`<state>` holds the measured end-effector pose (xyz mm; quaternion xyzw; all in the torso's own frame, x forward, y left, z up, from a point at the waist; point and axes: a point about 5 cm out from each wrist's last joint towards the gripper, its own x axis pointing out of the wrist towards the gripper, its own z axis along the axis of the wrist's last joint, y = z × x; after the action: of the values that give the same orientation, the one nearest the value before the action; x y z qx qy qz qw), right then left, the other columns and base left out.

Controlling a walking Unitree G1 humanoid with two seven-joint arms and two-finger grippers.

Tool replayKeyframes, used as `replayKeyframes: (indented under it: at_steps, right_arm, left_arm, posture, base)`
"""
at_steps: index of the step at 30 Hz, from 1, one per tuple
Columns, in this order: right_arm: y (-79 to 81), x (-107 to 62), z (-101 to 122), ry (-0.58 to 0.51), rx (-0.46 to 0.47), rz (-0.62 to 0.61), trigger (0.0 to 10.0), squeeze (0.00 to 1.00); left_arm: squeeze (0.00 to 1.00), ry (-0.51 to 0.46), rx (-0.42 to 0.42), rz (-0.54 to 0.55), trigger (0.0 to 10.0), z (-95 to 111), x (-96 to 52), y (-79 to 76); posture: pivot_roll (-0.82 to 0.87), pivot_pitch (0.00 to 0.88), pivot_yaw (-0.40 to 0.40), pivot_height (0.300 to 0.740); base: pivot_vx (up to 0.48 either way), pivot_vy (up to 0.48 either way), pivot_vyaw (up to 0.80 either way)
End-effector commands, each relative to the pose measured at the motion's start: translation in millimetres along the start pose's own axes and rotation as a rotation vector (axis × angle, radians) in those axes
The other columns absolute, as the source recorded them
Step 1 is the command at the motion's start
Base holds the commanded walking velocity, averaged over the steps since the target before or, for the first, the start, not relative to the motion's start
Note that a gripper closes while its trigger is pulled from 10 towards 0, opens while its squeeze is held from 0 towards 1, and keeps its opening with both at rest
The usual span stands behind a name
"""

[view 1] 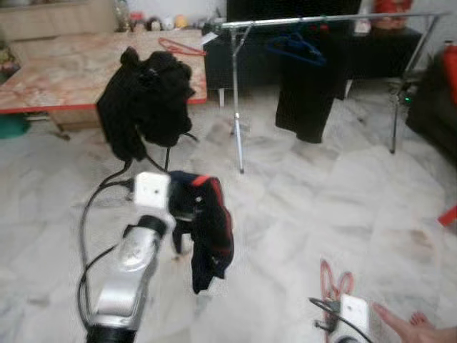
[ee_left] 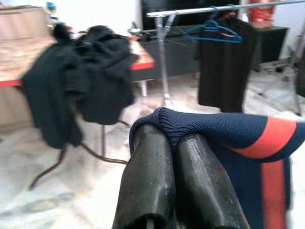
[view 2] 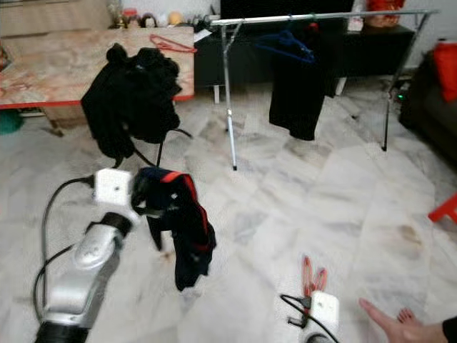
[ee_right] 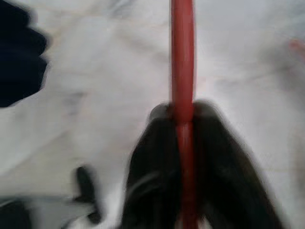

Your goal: Hang hanger

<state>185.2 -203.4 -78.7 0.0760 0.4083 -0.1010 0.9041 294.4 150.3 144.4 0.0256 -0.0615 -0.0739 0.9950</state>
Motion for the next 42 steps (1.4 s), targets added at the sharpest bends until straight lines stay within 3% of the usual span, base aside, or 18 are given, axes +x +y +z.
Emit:
replayKeyframes:
  at_steps: [1,15,20,24,30,38,42]
  right_arm:
    - [-1.5,-0.3,0,-0.007,0.017,-0.002,10.0,0.0]
    - [-0.3,-0.9,-3,0.012,-0.01,0.011,10.0,0.0]
    - [1.0,-0.6,-3,0.012,-0.018,0.016,10.0,0.0]
    - [2.2,-0.6,-3,0.016,-0.031,0.025,10.0,0.0]
    - [5.6,-0.9,-6,0.024,-0.056,0.048,10.0,0.0]
    - [7.0,-1.6,-8,0.029,-0.058,0.057,10.0,0.0]
    - [11.1,-1.5,-9,0.036,-0.061,0.078,10.0,0.0]
  left_arm:
    - [0.0,-0.042,-0.001,-0.018,10.0,10,3.0,-6.7]
    - [0.0,-0.038,0.005,-0.001,10.0,9,1.1,-3.7]
    - [0.0,-0.029,0.019,-0.009,10.0,8,0.3,-5.1]
    - [0.0,-0.011,-0.023,0.007,10.0,5,-0.5,-5.1]
    - [0.0,-0.017,0.004,0.013,10.0,6,-0.6,-3.7]
    - [0.0,-0.016,-0.018,-0.006,10.0,7,0.2,-5.5]
    - [0.0,-0.018,-0.028,-0.007,10.0,7,0.0,-6.1]
  posture:
    - [0.01,0.0,0.02,0.716]
    - [0.02,0.0,0.011,0.716]
    - [0.02,0.0,0.009,0.716]
    - [0.02,0.0,0.008,0.716]
    - [0.02,0.0,0.007,0.716]
    - [0.02,0.0,0.008,0.716]
    - [0.02,0.0,0.008,0.716]
  base:
    - [0.0,0.375,0.0]
    - [0.0,0.359,0.0]
    - [0.0,0.0,0.0]
    - [0.0,0.0,0.0]
    - [0.0,0.0,0.0]
    - [0.0,0.0,0.77]
    - [0.073,0.0,0.0]
